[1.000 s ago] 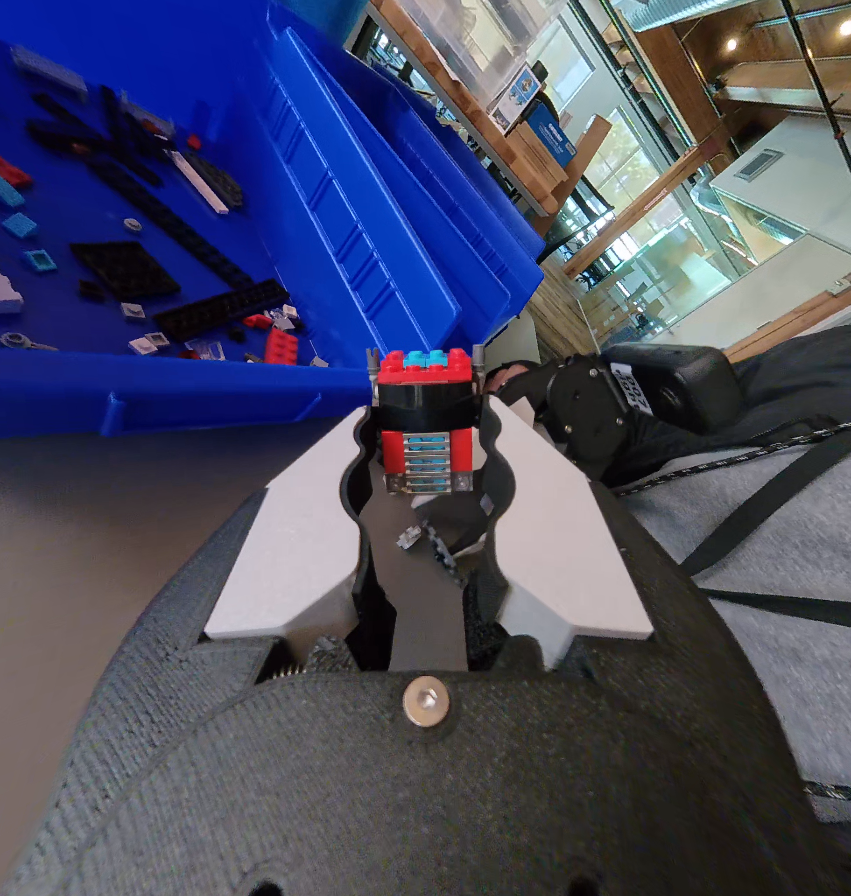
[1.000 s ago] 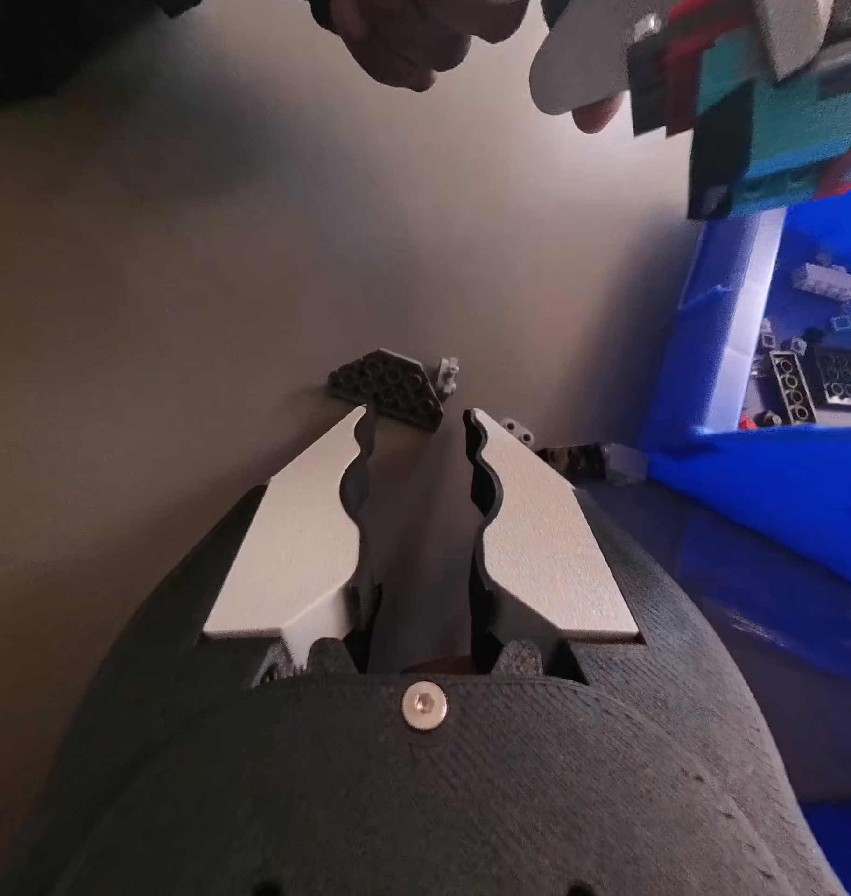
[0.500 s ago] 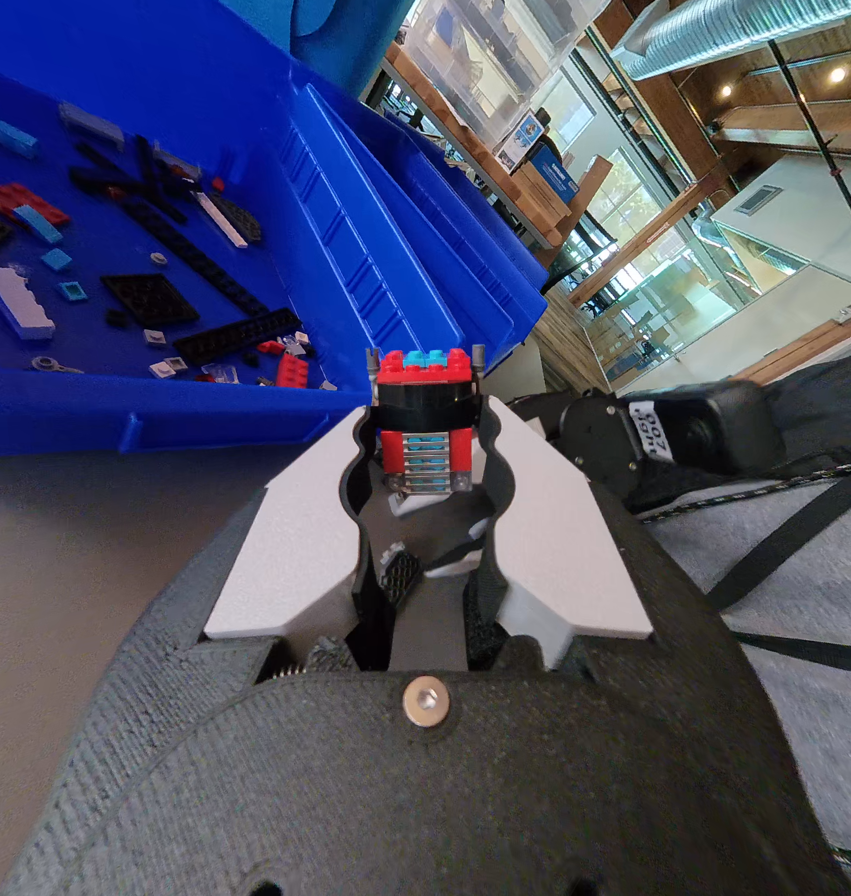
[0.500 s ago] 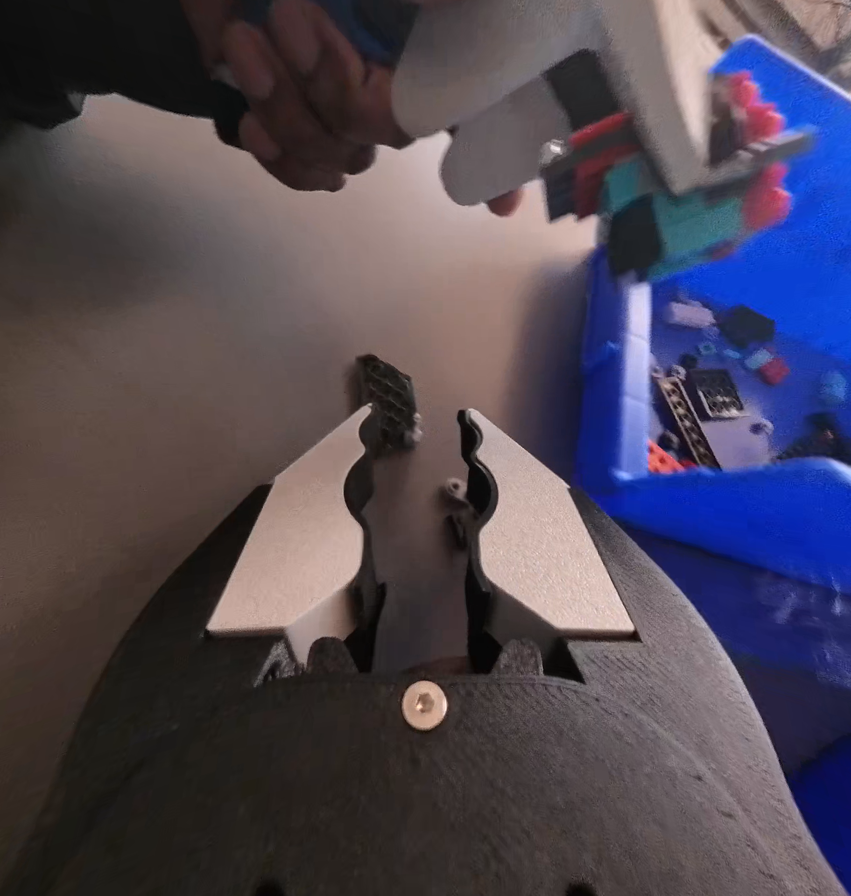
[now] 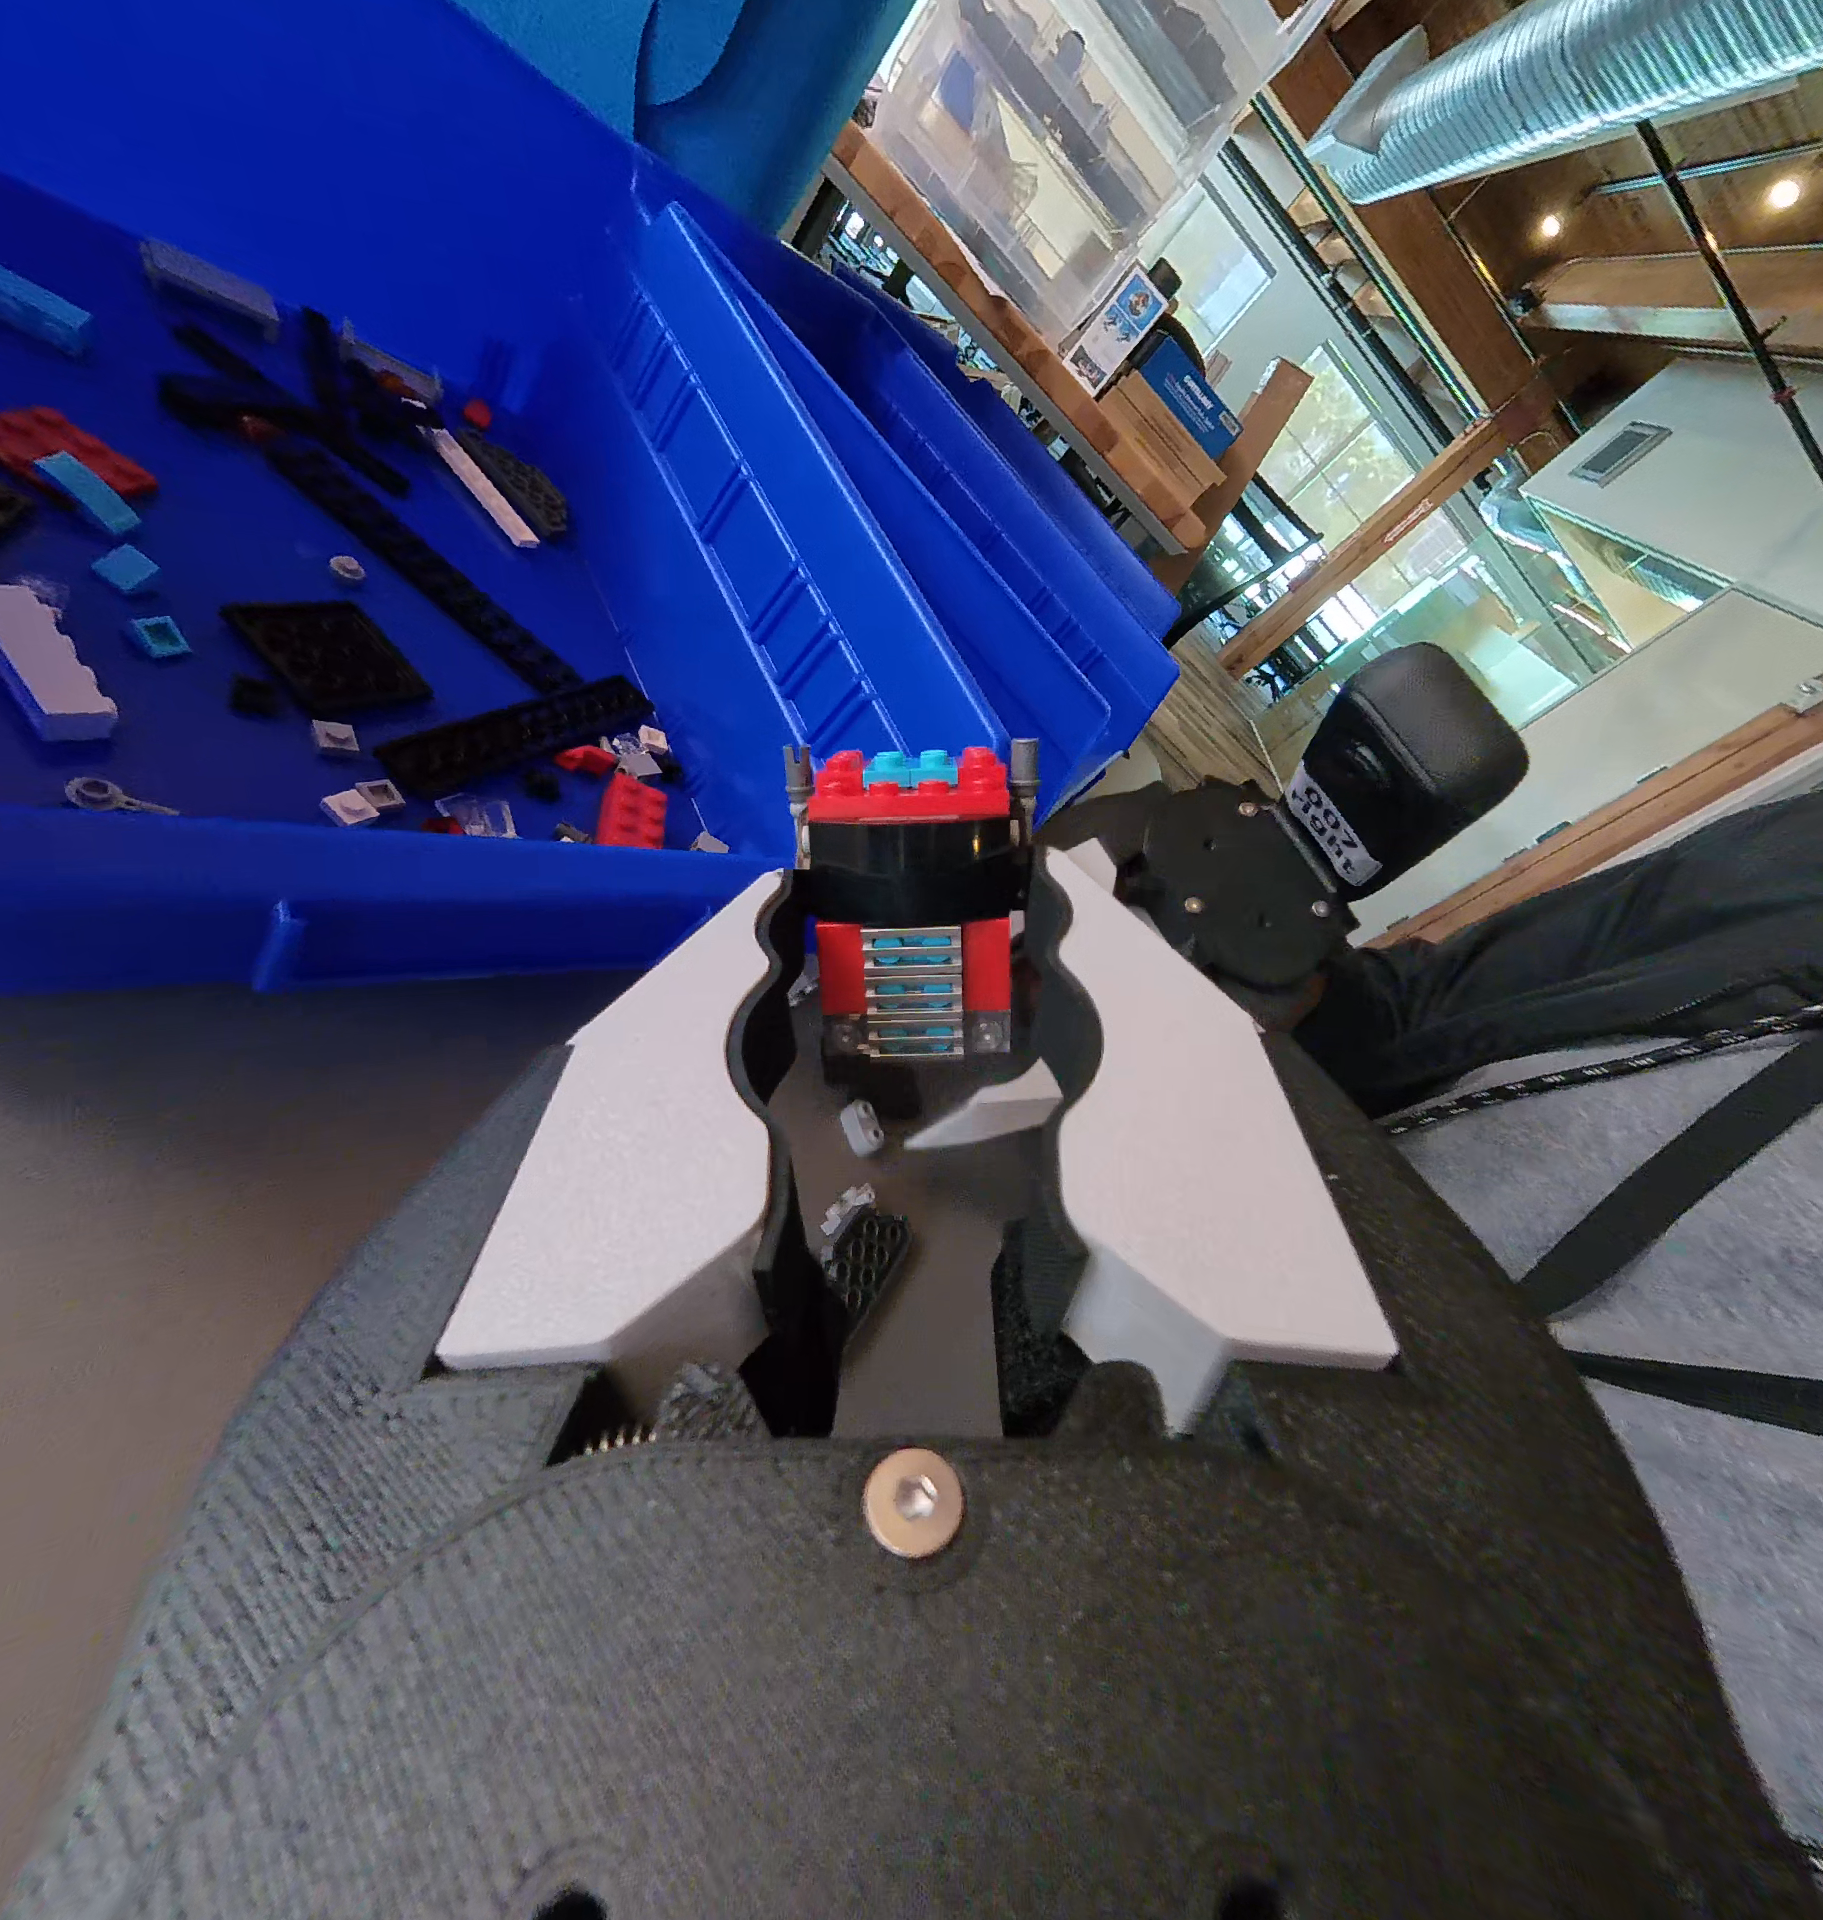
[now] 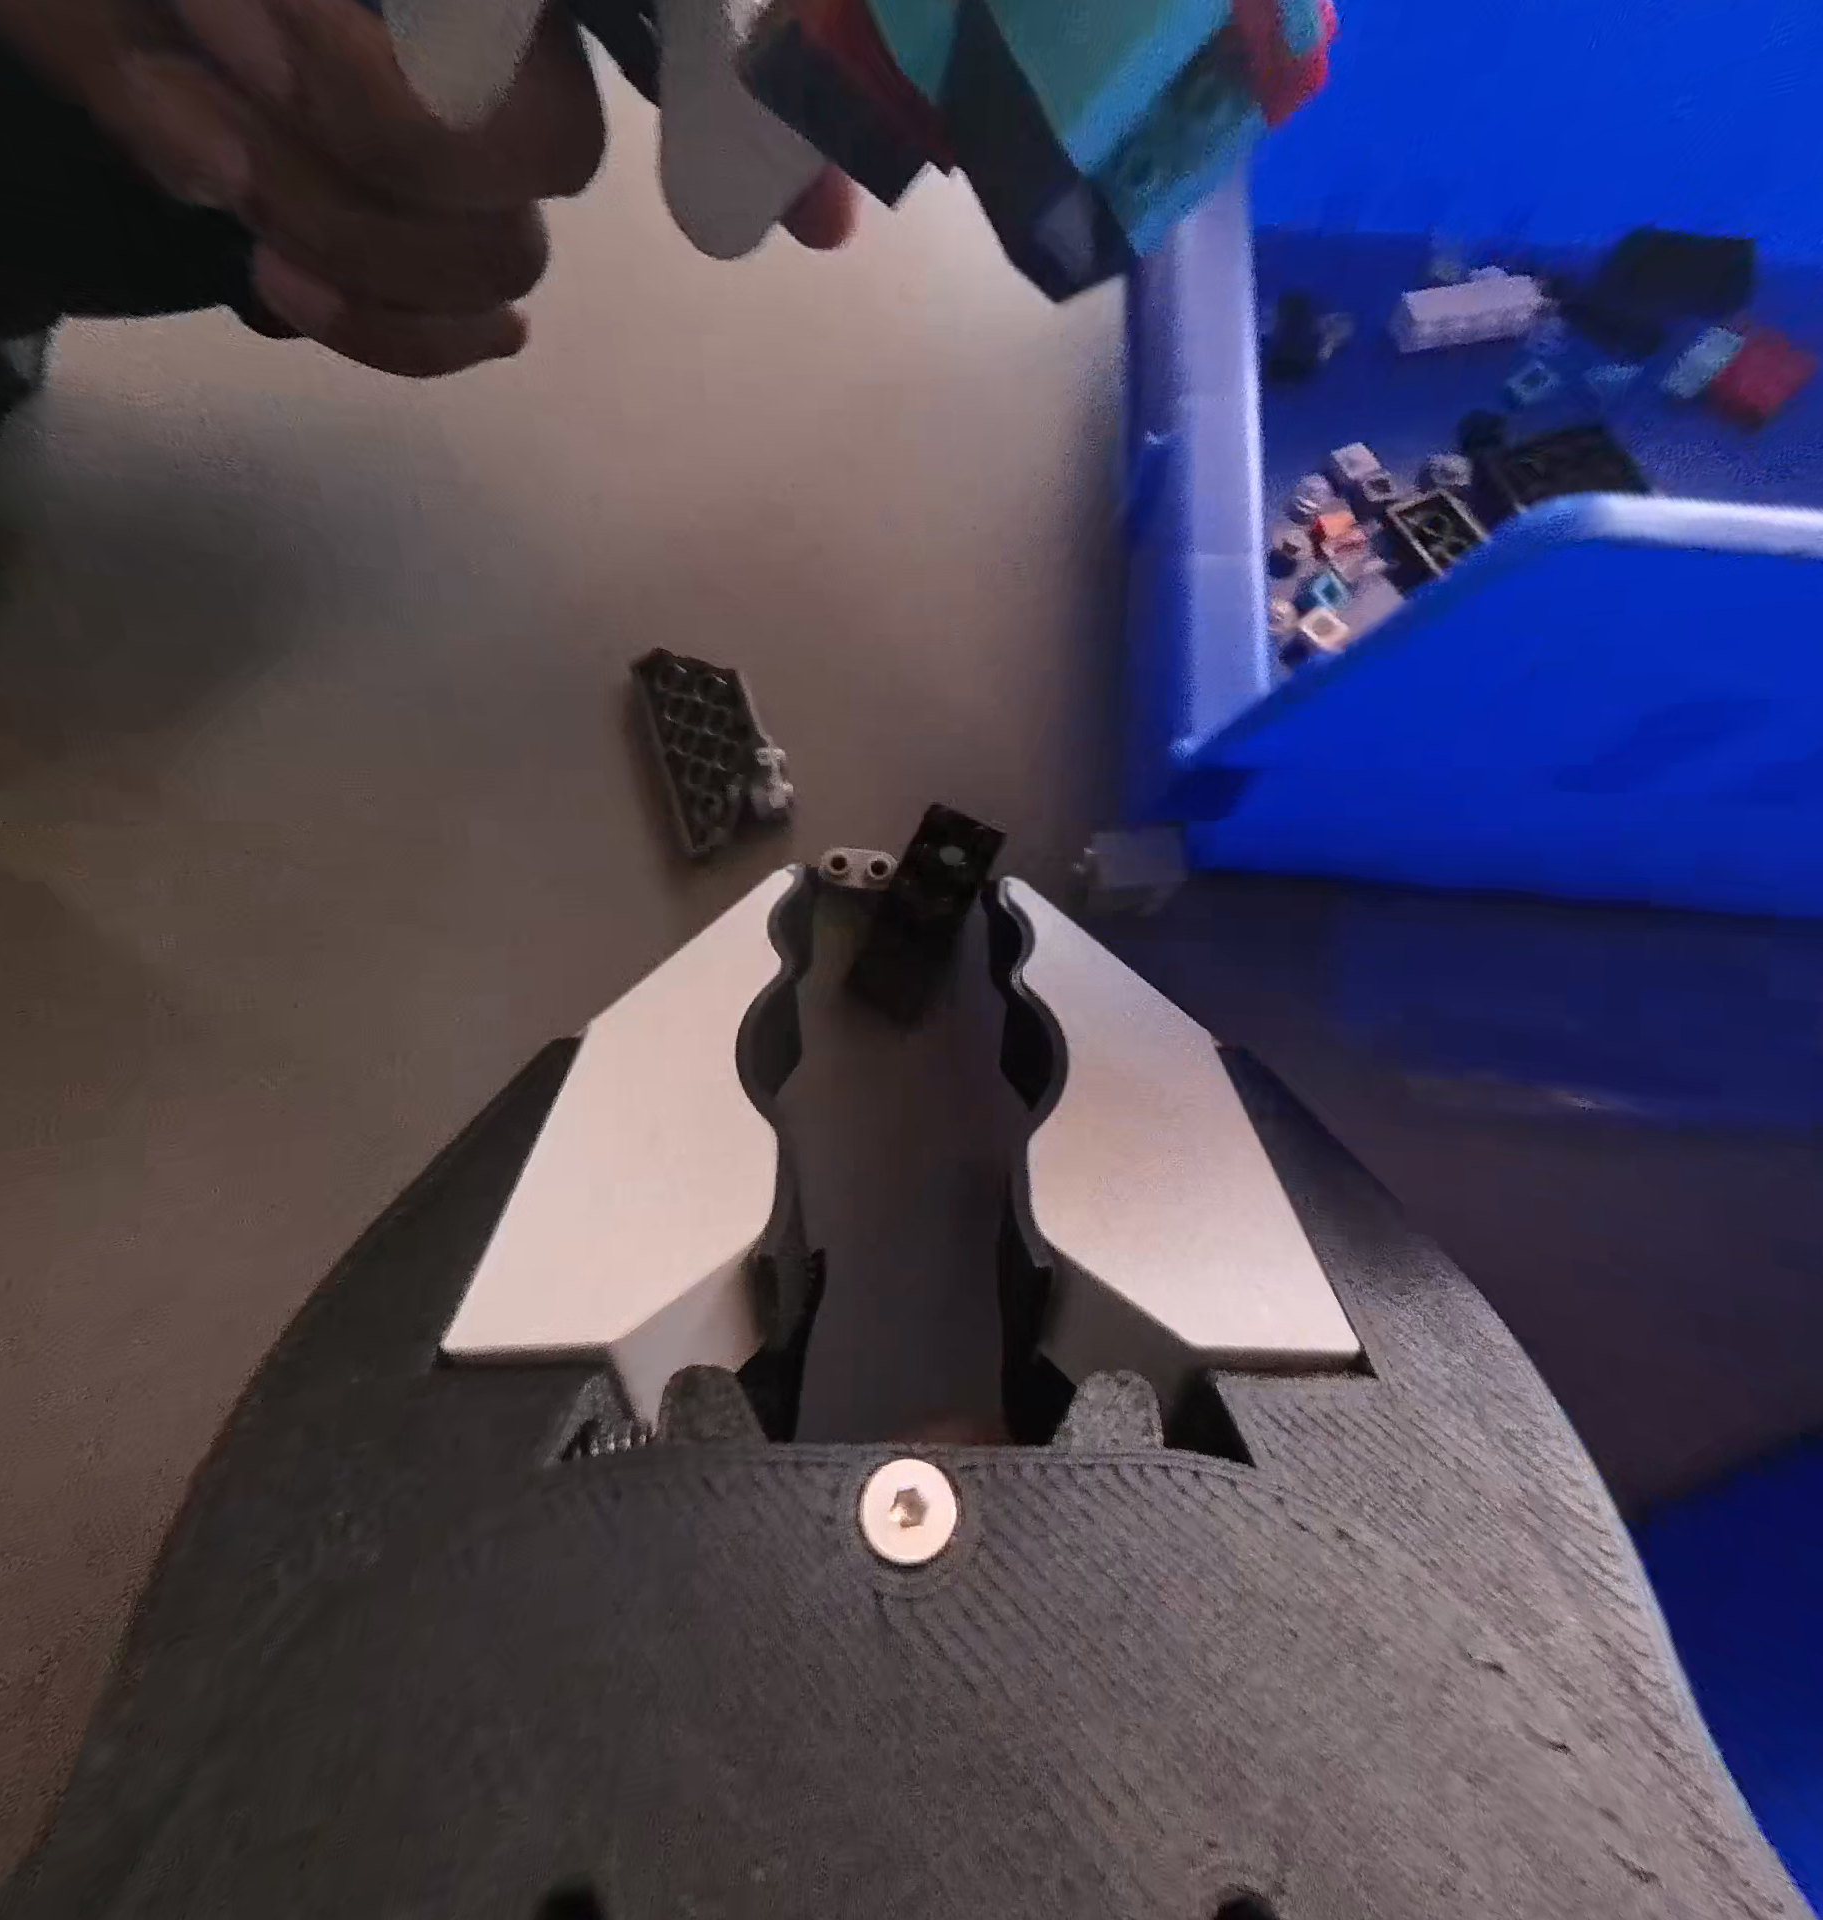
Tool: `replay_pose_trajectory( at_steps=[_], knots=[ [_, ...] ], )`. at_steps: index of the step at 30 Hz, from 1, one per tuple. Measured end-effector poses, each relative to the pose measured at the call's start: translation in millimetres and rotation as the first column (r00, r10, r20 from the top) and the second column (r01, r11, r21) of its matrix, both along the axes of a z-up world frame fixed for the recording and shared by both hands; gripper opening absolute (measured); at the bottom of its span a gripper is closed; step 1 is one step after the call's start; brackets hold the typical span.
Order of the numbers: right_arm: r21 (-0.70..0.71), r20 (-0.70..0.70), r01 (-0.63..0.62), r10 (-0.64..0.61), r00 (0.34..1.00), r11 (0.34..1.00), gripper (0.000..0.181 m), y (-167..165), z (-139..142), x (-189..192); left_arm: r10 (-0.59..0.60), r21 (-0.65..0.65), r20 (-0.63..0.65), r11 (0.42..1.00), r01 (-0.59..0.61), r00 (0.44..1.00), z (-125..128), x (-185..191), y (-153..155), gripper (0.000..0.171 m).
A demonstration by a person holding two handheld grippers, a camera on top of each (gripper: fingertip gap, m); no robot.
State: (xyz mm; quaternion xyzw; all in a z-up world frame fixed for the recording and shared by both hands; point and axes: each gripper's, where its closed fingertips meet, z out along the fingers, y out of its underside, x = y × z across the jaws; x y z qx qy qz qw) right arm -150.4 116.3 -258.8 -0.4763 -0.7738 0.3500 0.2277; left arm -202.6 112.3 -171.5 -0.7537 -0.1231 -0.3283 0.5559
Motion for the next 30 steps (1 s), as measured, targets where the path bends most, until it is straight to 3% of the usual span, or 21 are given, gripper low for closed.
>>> replay_pose_trajectory(
  at_steps=[7,12,18,22,30],
  knots=[
    [-0.045,-0.035,-0.082,0.081,0.996,0.996,0.036,-29,8,-8,-0.012,0.024,-0.013,1.0,0.013,1.0,4,4,1,0.044],
    [-0.111,-0.25,-0.117,0.086,0.964,0.987,0.036,-22,40,-6,-0.058,0.039,-0.041,0.997,0.059,0.998,5,18,4,0.044],
    [-0.262,-0.494,-0.094,-0.05,0.868,0.961,0.035,12,88,10,-0.142,0.053,-0.099,0.988,0.148,0.985,8,51,13,0.044],
    [-0.231,-0.561,-0.06,-0.083,0.824,0.971,0.04,27,98,16,-0.166,0.078,-0.127,0.981,0.177,0.978,12,67,19,0.044],
    [-0.068,-0.645,-0.039,-0.014,0.764,0.997,0.047,29,98,29,-0.185,0.11,-0.082,0.975,0.194,0.979,14,76,23,0.044]
  ],
)
